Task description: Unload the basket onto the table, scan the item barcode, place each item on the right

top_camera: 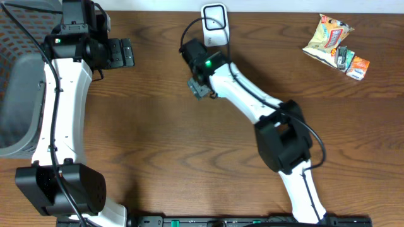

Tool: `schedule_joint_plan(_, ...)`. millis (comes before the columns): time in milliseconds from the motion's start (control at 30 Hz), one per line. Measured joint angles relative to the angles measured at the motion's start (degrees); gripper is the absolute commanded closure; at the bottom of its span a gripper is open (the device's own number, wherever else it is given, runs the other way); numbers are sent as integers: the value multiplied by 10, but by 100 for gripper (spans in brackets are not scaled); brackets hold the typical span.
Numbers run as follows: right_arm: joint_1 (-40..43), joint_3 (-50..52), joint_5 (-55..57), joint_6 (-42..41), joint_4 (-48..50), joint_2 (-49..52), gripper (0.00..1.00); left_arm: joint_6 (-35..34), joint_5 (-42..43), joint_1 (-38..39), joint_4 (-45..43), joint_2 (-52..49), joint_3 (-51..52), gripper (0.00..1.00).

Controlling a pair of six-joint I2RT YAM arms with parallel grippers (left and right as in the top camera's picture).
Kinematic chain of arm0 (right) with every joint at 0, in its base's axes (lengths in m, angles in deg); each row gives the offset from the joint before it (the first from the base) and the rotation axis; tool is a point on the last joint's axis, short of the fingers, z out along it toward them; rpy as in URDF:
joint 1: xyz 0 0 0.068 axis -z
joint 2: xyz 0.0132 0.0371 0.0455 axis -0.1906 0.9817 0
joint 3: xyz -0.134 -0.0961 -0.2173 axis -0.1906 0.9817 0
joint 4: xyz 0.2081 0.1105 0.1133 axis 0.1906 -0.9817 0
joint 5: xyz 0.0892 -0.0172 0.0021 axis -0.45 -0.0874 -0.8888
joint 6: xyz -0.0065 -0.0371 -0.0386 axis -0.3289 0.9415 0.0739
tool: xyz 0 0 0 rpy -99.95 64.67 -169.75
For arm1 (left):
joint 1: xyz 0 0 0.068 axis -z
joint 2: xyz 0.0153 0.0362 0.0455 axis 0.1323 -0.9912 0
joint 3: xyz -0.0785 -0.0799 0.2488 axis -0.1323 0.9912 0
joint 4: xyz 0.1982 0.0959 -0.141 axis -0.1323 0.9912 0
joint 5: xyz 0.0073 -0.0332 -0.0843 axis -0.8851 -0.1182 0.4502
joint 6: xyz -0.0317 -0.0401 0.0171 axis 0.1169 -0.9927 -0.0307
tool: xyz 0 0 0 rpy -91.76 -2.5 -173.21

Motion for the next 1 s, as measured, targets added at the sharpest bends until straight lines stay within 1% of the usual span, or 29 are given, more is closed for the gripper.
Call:
schedule_joint_plan(33,-2,0,11,5,0,8,14,0,0,0,0,0,0,2)
schedule_joint_plan(133,-7,1,33,15,0,27,28,0,0,0,0,0,0,2)
schedule_joint_plan(267,-8,1,53,25,1,29,55,0,0,0,0,0,0,2)
schedule_joint_plan(333,-8,1,63,27,3,31,64,0,0,0,0,0,0,2)
schedule_joint_plan(400,-6,1,70,31,3,31,79,0,0,0,0,0,0,2)
schedule_joint_plan(500,-1,1,77,32,5,32,97,0,0,0,0,0,0,2)
schedule_joint_plan(533,4,1,73,35,5,32,99,0,0,0,0,0,0,2)
schedule_joint_plan(667,18,-8,36,29,-1,31,99,0,0,0,0,0,0,2)
schedule_joint_plan(767,40,-18,-32,25,-12,25,99,0,0,0,0,0,0,2)
schedule_joint_plan(900,91,-32,-190,20,-23,11,99,0,0,0,0,0,0,2)
schedule_joint_plan(967,131,-33,-316,18,-24,-3,99,0,0,0,0,0,0,2)
schedule_joint_plan(1000,146,-35,-358,18,-27,-7,99,0,0,0,0,0,0,2)
